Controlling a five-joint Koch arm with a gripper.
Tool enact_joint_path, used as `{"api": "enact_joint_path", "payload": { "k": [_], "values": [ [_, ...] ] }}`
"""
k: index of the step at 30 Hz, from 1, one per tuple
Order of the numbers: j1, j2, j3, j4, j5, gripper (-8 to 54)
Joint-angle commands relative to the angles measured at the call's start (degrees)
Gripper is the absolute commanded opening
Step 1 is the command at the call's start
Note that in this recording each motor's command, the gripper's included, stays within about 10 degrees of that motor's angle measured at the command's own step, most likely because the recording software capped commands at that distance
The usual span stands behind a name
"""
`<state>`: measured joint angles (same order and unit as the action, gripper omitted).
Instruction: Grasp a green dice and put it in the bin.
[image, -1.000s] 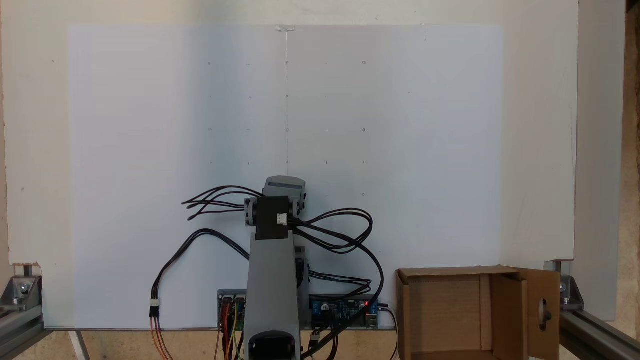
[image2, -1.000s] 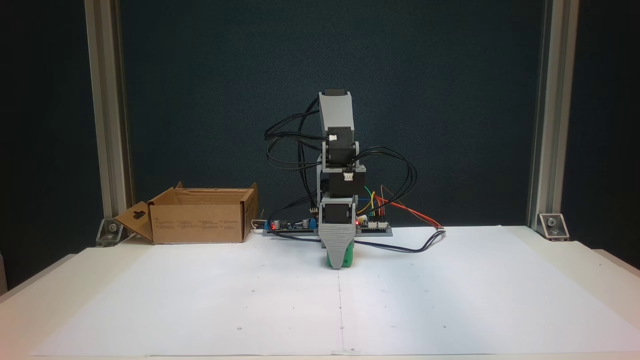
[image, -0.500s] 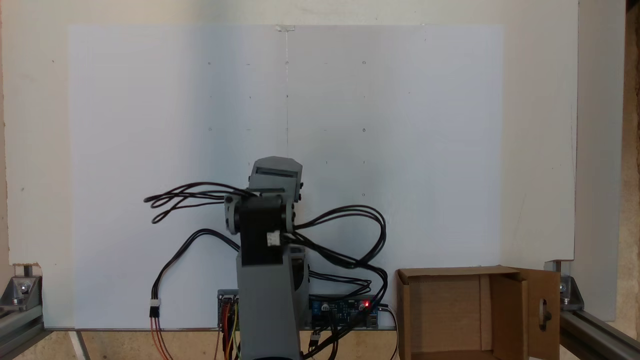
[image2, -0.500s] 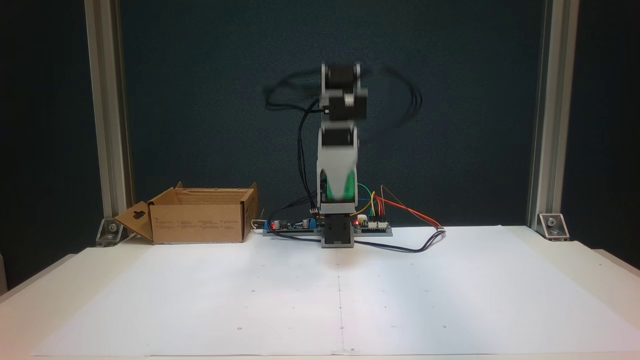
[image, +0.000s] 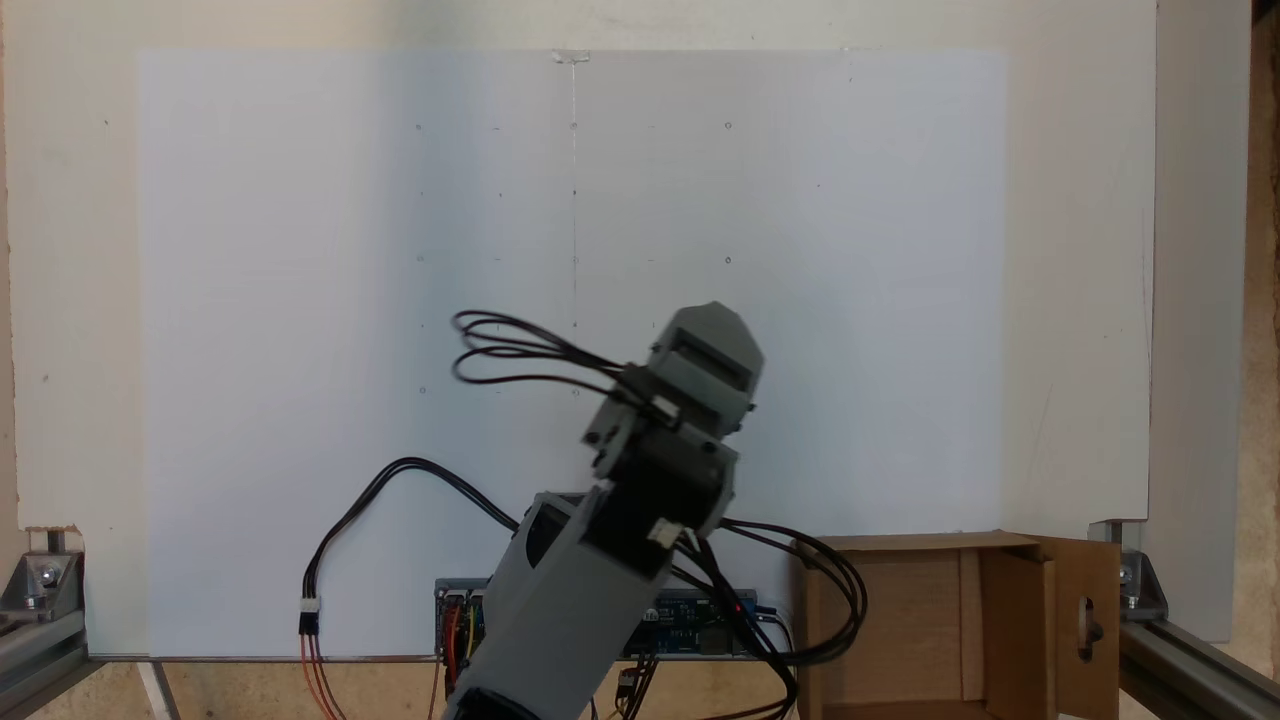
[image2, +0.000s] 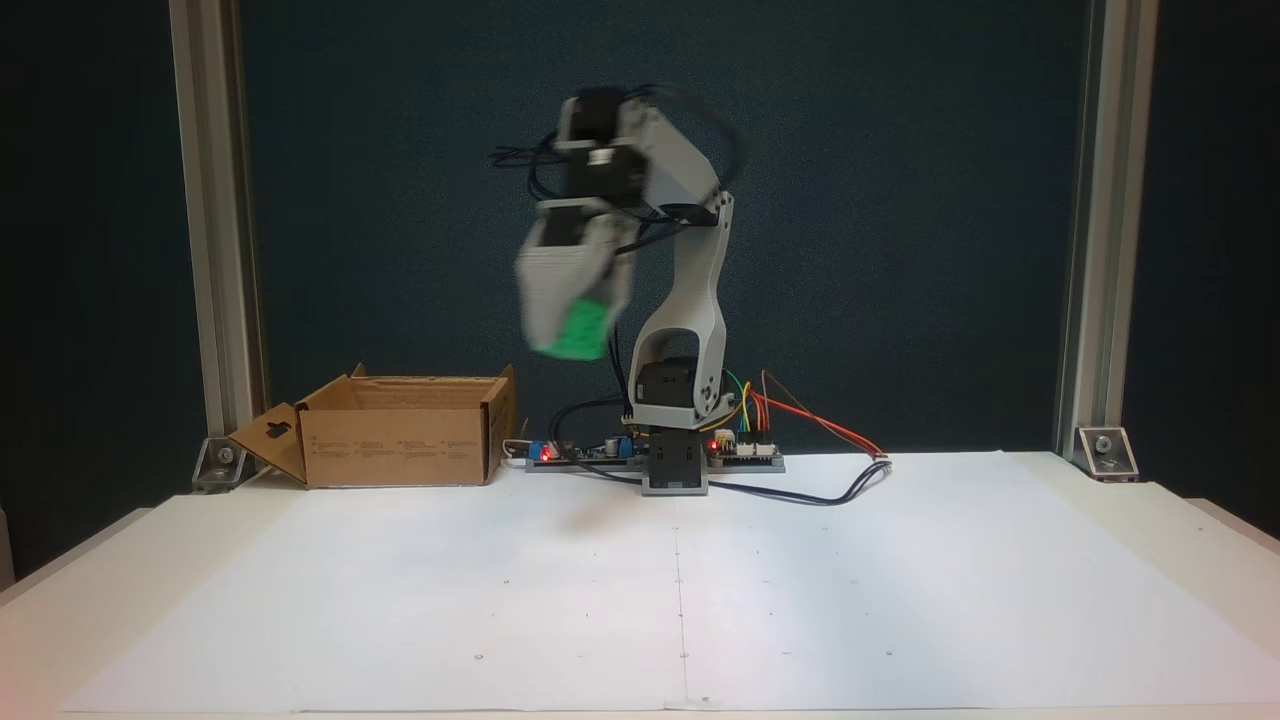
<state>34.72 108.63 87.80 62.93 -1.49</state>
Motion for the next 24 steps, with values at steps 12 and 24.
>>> {"api": "enact_joint_path", "payload": {
  "k": [12,24],
  "values": [
    [45.0,-6.3,-2.7,-28.0,-19.3,12.2],
    [67.7,-21.7,-2.8,-33.2,-25.4,12.2]
  ]
}}
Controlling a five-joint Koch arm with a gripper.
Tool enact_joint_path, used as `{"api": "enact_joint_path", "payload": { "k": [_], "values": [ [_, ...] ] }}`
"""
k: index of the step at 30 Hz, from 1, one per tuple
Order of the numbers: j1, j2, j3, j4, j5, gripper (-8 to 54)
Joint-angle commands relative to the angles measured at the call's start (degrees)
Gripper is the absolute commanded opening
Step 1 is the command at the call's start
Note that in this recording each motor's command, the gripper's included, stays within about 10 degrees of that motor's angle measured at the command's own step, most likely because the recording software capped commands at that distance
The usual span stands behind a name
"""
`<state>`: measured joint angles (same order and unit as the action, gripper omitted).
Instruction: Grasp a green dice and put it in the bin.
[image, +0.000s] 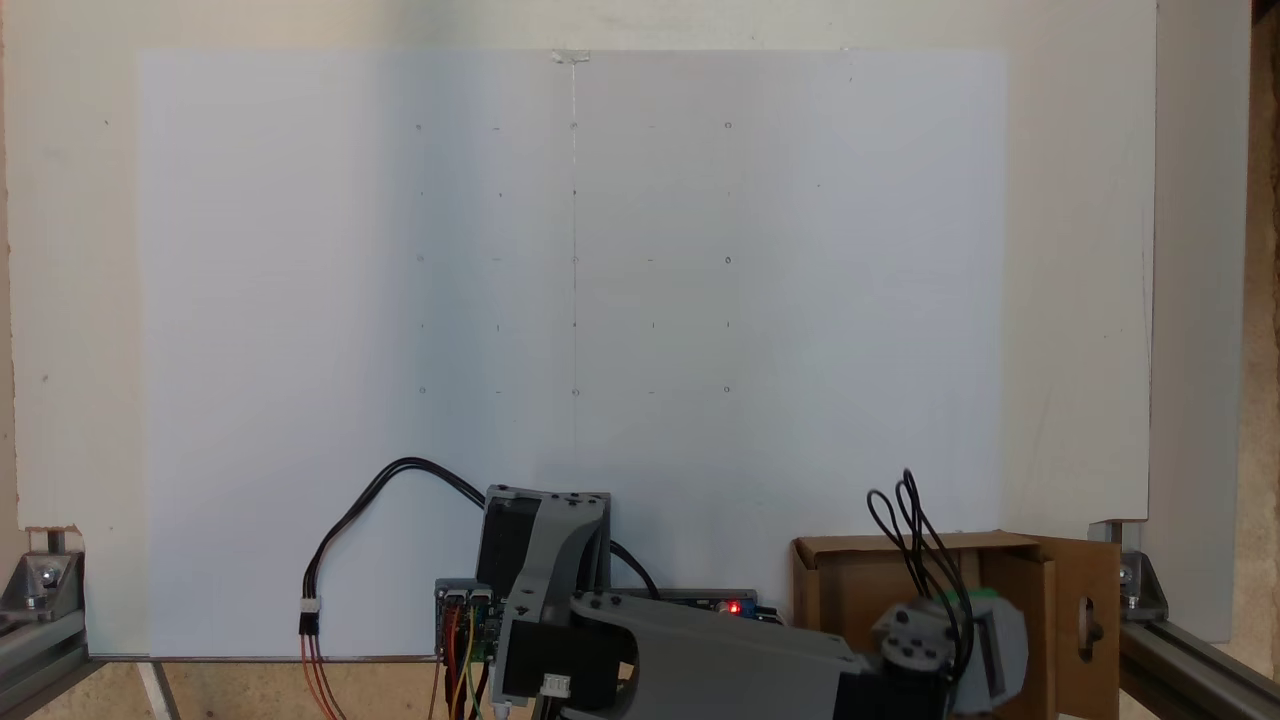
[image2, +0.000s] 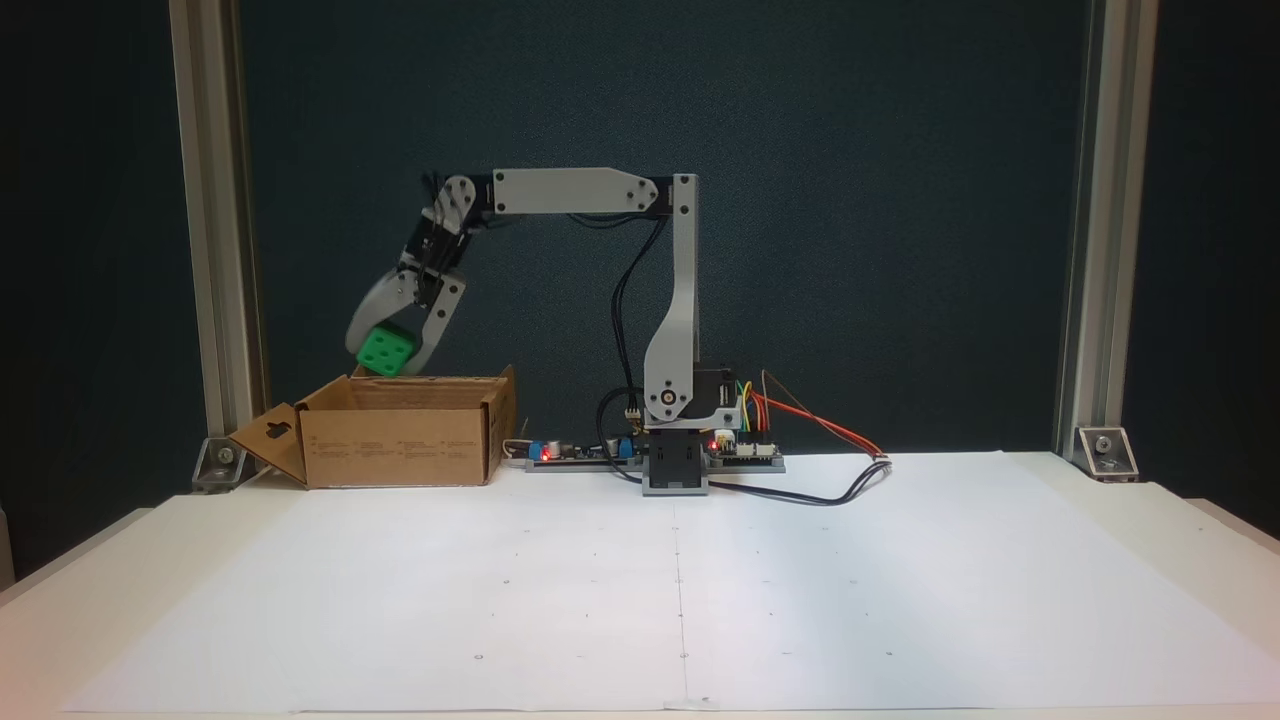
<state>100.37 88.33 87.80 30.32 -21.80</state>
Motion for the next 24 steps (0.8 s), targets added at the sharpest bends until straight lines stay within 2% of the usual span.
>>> {"api": "enact_joint_path", "payload": {
  "k": [1,12,13,15,16,17,18,24],
  "values": [
    [3.1,-2.3,-2.8,0.4,-6.1,12.2],
    [6.9,-5.0,-0.2,3.3,-9.9,12.2],
    [6.9,-5.0,-0.2,2.7,-9.8,15.1],
    [7.6,-5.2,-0.2,2.5,-9.6,32.7],
    [8.2,-5.2,-0.2,2.5,-8.6,34.0],
    [8.8,-5.2,-0.3,1.9,-6.5,37.9],
    [9.0,-5.2,-0.4,0.9,-4.7,40.2],
    [8.6,3.0,-2.3,-5.9,7.2,40.3]
  ]
}}
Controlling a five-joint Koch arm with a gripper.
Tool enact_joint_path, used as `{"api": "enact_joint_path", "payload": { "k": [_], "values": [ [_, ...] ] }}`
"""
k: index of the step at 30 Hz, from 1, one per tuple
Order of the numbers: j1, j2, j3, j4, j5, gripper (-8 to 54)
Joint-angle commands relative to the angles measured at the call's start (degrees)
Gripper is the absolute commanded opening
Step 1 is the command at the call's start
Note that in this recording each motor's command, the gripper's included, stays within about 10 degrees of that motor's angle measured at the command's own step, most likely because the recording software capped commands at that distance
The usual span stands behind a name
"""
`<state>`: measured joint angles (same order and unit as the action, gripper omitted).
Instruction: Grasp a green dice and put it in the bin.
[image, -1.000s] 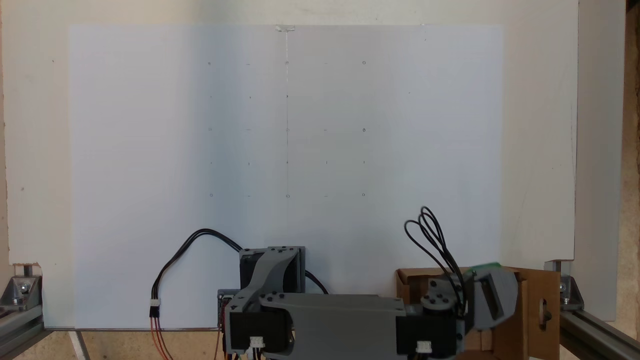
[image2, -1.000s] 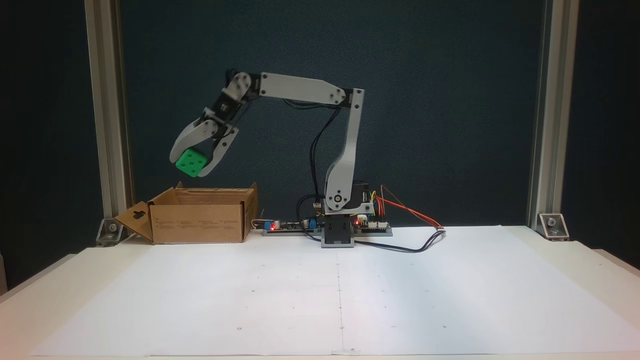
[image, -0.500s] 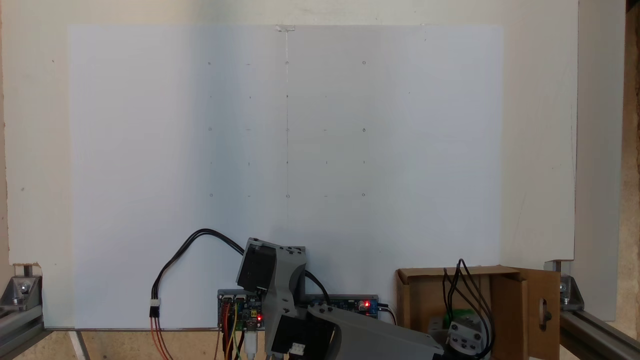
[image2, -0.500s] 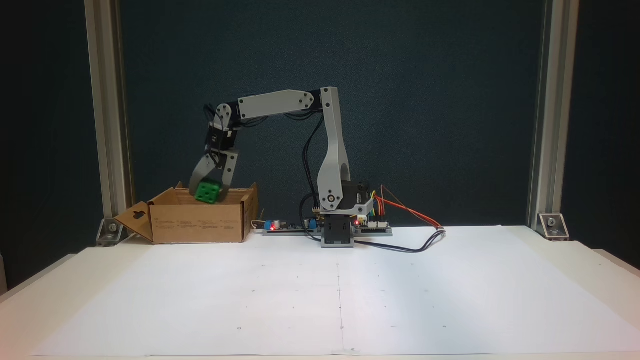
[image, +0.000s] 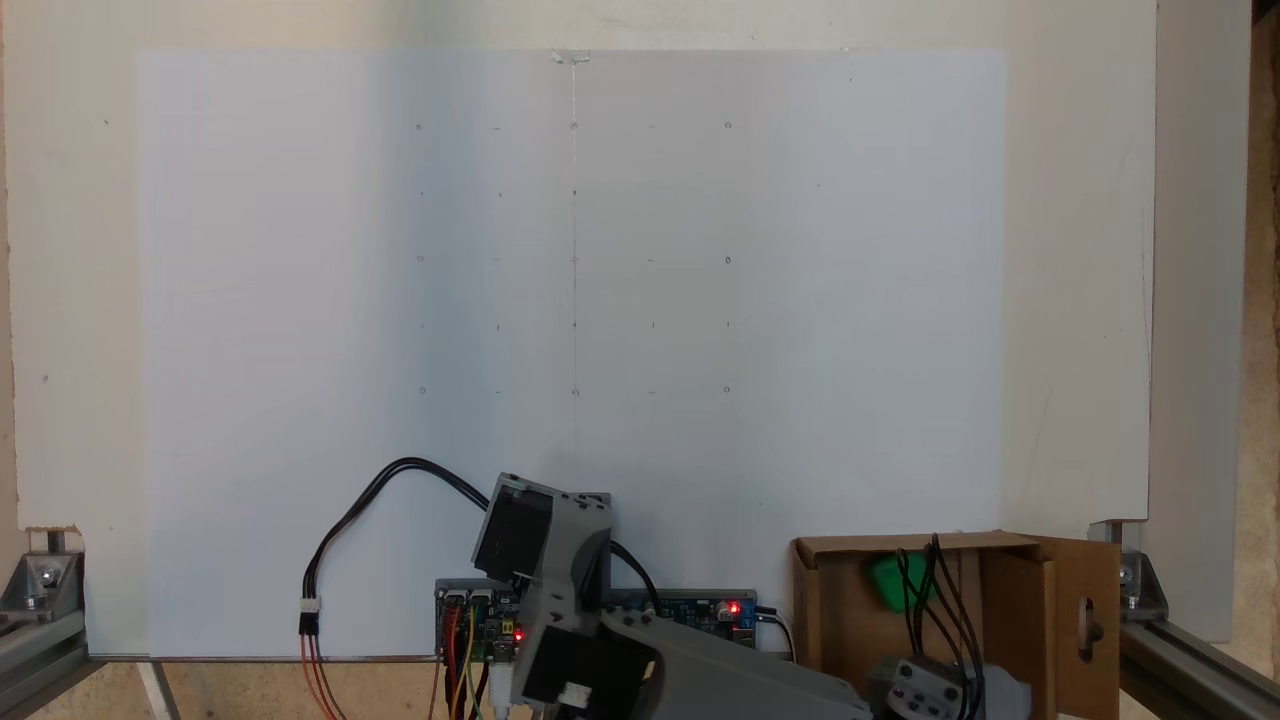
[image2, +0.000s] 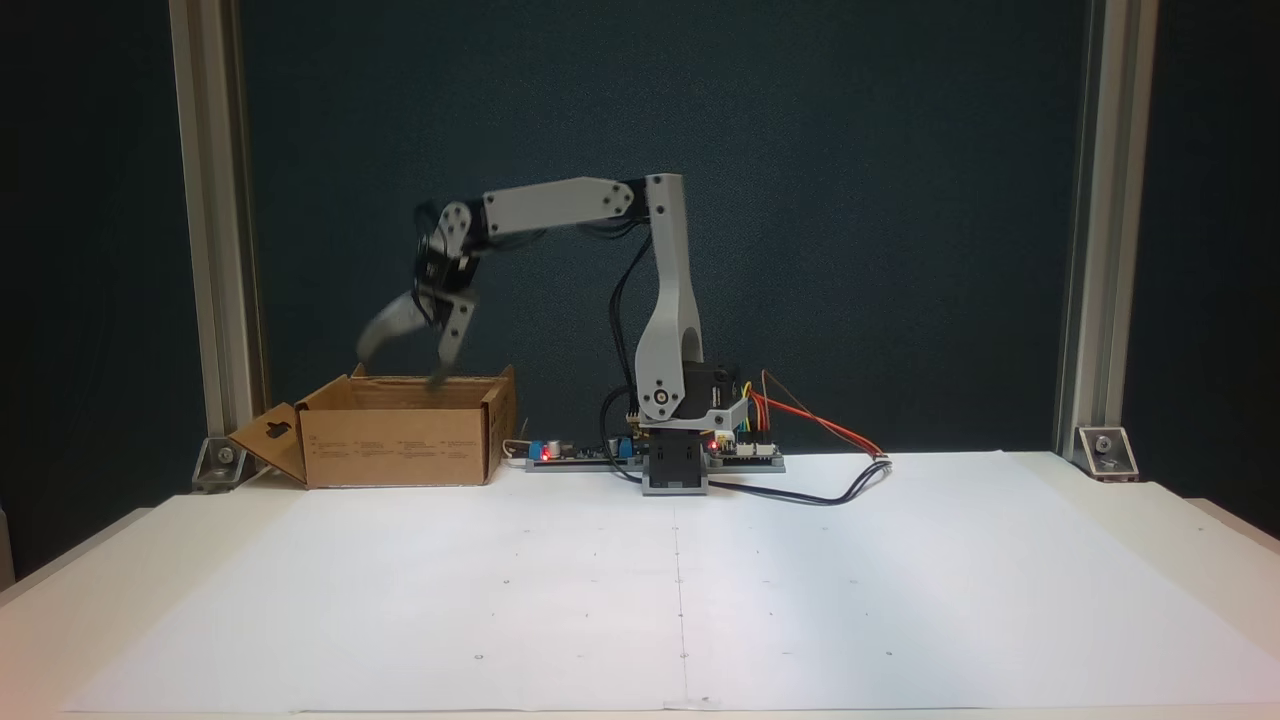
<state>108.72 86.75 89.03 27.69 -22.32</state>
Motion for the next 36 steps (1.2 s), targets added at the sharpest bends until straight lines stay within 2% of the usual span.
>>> {"api": "enact_joint_path", "payload": {
  "k": [1,4,7,19,29,36],
  "values": [
    [-0.5,6.4,-4.5,-3.3,9.6,40.3],
    [-6.2,12.3,-6.0,-3.3,15.6,40.4],
    [-16.0,16.3,-6.0,-3.3,18.5,43.9],
    [-68.8,21.4,-4.6,-3.3,19.0,44.7],
    [-109.6,31.3,8.0,-3.6,19.2,44.7],
    [-111.7,39.8,22.1,-19.9,19.4,44.9]
  ]
}}
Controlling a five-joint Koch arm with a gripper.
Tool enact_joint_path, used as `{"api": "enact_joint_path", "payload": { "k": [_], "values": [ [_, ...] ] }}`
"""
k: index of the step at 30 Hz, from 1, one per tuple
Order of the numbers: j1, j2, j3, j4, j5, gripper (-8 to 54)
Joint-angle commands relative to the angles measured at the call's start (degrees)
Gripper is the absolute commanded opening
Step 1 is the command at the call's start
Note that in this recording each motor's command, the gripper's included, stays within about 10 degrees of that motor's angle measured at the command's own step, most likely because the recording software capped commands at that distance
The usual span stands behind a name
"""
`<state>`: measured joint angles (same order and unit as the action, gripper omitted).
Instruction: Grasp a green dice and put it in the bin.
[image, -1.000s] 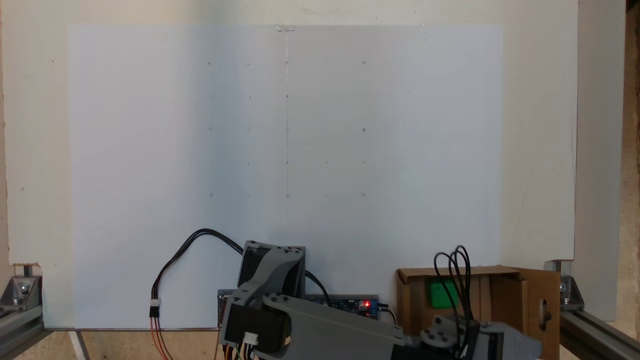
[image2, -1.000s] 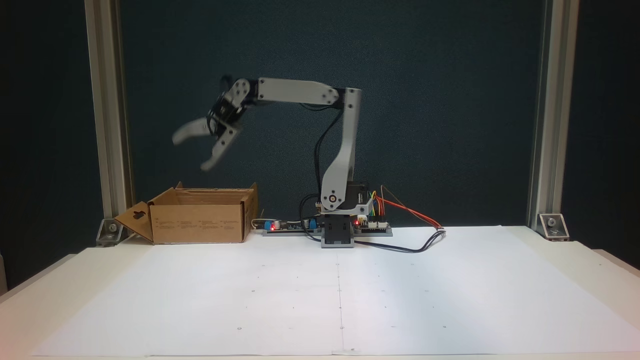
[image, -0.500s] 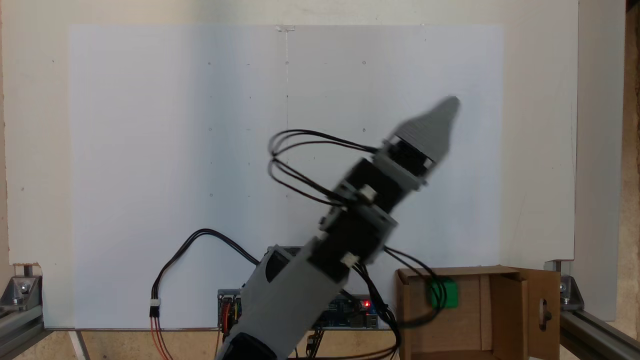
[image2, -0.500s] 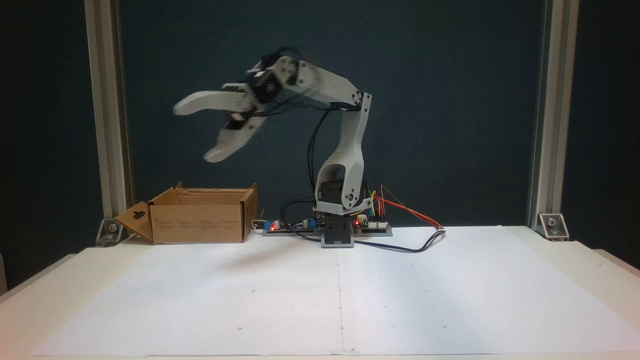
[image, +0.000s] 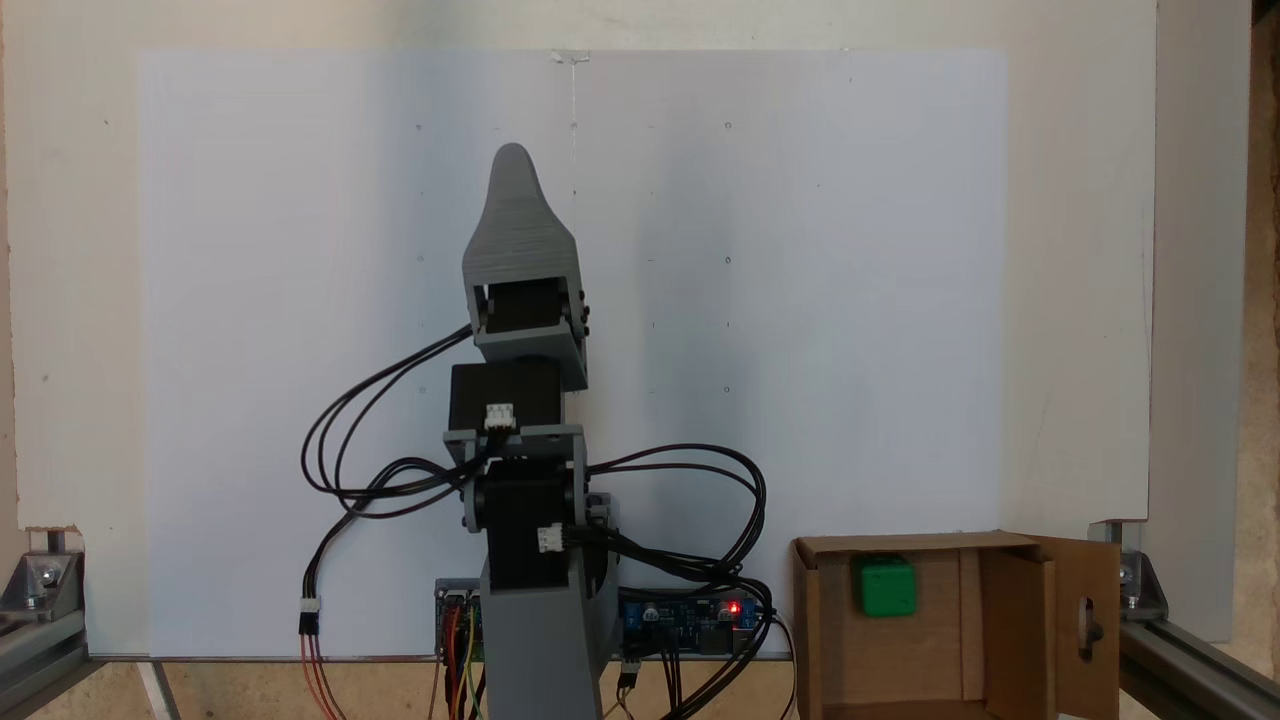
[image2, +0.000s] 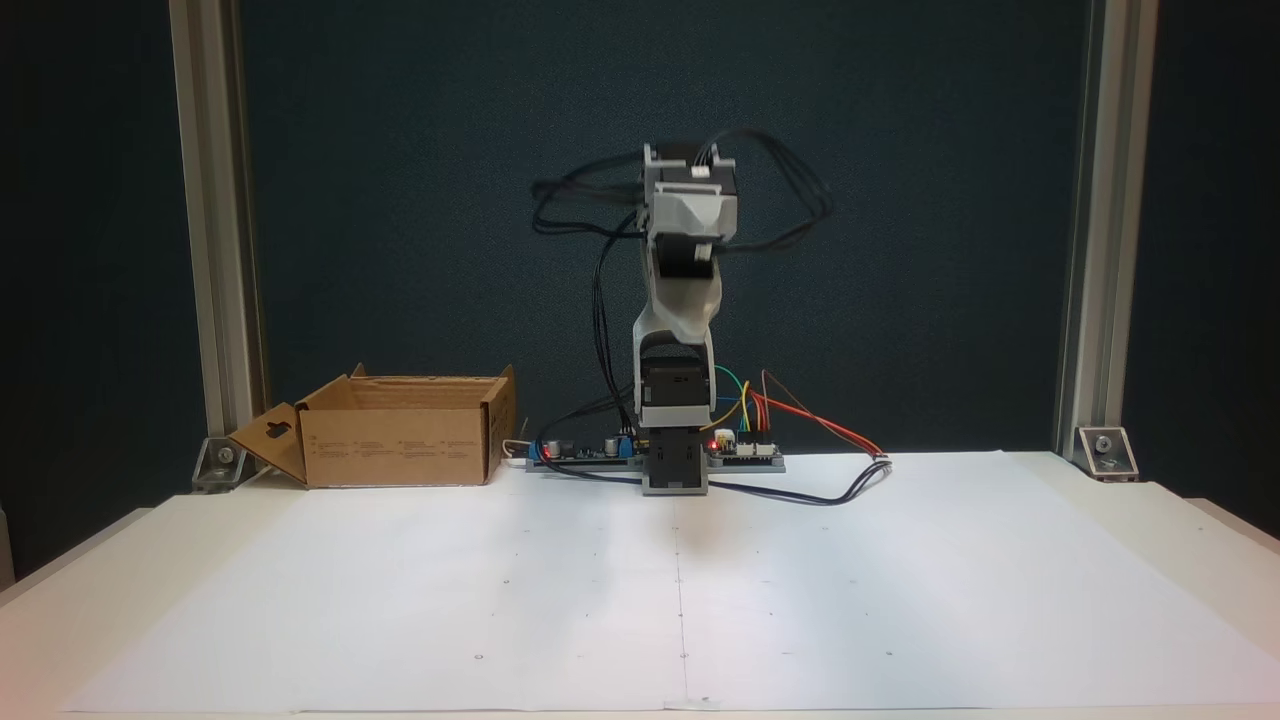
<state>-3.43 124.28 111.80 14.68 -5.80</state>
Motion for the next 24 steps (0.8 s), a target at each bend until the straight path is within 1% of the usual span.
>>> {"api": "enact_joint_path", "payload": {
  "k": [1,10,24],
  "values": [
    [1.0,3.1,1.4,-9.2,2.9,45.2],
    [2.9,11.3,17.5,-31.5,2.7,45.4],
    [8.0,11.5,43.2,-63.5,2.6,43.9]
  ]
}}
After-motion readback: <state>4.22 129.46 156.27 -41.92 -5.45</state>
